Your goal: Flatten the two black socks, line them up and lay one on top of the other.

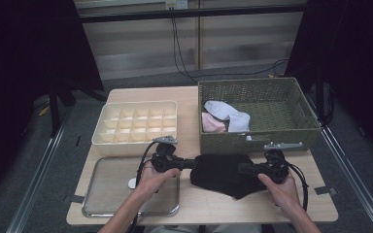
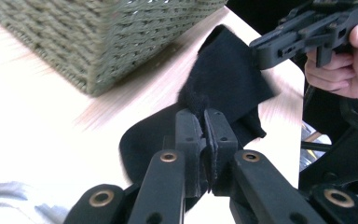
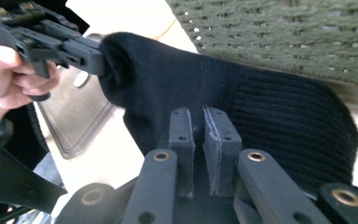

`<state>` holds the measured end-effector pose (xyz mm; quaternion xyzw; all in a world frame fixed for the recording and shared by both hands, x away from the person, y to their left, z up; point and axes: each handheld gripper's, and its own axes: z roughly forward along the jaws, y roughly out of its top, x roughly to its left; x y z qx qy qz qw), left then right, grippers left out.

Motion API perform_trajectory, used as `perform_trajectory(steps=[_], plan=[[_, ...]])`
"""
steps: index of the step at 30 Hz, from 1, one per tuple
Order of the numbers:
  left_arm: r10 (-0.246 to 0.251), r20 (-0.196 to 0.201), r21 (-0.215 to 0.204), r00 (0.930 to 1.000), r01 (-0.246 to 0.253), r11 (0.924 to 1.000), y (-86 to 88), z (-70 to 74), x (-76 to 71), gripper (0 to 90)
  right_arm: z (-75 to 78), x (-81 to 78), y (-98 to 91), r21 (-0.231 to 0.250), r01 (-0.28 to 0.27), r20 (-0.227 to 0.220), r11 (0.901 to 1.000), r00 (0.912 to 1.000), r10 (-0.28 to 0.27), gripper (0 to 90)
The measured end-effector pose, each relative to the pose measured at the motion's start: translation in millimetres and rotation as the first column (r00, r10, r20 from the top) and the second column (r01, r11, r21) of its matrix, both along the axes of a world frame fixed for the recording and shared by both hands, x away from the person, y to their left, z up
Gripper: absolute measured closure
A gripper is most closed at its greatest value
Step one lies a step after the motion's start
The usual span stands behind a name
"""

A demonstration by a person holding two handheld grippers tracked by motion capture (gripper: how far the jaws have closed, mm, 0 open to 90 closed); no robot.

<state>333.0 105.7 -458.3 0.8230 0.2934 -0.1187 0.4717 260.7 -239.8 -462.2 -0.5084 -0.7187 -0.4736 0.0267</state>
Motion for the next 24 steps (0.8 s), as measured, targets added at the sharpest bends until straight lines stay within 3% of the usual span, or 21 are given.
perform_trajectory(steps=[6,9,10,18,24], plan=[[0.003,0.004,0.008,1.0,-0.003,1.0,7.2,-0.2,0.5,85.7,-0.6,-1.8,-7.5,0.012,0.026,0.013,0.9996,0.9996,-0.026,77.2],[0.008,-0.001,0.021,1.0,-0.008,0.9997,9.1,-3.1,1.6,85.3,-5.4,-0.7,-15.8,-0.012,0.067,0.004,0.9977,0.9978,-0.067,75.8],[0.009,-0.004,0.03,1.0,-0.008,0.9995,9.9,-4.7,2.2,85.0,-9.4,0.5,-19.9,-0.041,0.082,-0.002,0.9958,0.9966,-0.082,74.0],[0.007,-0.001,0.081,1.0,-0.007,0.9967,6.1,-12.0,1.9,79.7,-21.8,12.3,-44.6,-0.065,0.184,-0.022,0.9808,0.9823,-0.186,66.6],[0.005,-0.004,0.1,1.0,-0.005,0.995,4.0,-15.1,-2.9,68.1,-30.8,22.4,-35.6,-0.142,0.175,-0.028,0.9744,0.9832,-0.18,63.5]])
